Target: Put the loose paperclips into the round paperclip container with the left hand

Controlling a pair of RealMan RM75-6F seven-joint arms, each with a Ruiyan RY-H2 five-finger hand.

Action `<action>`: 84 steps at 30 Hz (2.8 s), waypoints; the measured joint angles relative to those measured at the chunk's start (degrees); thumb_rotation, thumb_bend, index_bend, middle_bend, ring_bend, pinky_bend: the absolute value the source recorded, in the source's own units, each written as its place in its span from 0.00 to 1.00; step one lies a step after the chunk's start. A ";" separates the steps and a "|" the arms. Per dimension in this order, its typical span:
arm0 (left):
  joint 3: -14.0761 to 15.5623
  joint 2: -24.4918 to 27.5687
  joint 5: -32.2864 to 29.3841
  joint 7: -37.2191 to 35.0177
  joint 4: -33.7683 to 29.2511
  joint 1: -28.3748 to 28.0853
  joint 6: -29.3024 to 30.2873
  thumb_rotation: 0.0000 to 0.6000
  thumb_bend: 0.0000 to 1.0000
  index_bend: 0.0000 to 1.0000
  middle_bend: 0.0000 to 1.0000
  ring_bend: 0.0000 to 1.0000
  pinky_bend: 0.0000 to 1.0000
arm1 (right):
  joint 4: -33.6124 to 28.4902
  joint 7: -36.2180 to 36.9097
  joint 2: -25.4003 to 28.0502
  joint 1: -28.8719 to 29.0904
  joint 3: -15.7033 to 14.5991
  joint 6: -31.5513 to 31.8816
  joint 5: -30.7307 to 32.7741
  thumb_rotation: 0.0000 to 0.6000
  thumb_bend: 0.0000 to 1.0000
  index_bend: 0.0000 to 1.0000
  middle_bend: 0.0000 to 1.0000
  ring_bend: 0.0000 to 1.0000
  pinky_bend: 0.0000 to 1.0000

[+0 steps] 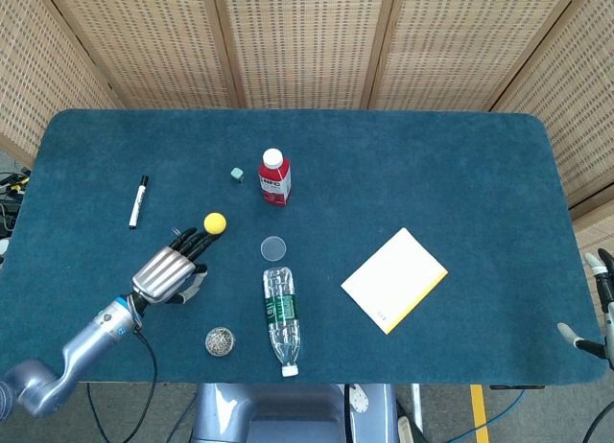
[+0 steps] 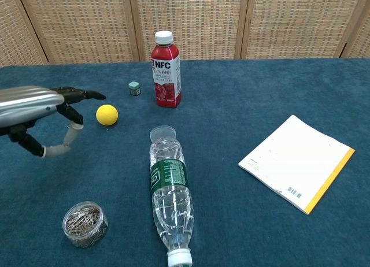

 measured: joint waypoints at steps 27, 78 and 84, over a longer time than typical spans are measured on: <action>5.29 -1.46 3.83 10.67 -8.62 2.55 -3.35 1.00 0.36 0.56 0.00 0.00 0.00 | 0.67 2.24 0.48 -0.23 0.14 0.11 0.17 1.00 0.00 0.00 0.00 0.00 0.00; -9.99 -15.78 -15.93 -4.74 36.87 -6.83 -16.88 1.00 0.32 0.52 0.00 0.00 0.00 | 0.19 -0.11 -0.09 0.47 0.12 -1.30 0.82 1.00 0.00 0.00 0.00 0.00 0.00; -10.65 -18.96 -16.85 -6.02 41.96 -7.89 -18.54 1.00 0.32 0.52 0.00 0.00 0.00 | 0.22 -0.42 -0.20 0.58 0.15 -1.48 0.99 1.00 0.00 0.00 0.00 0.00 0.00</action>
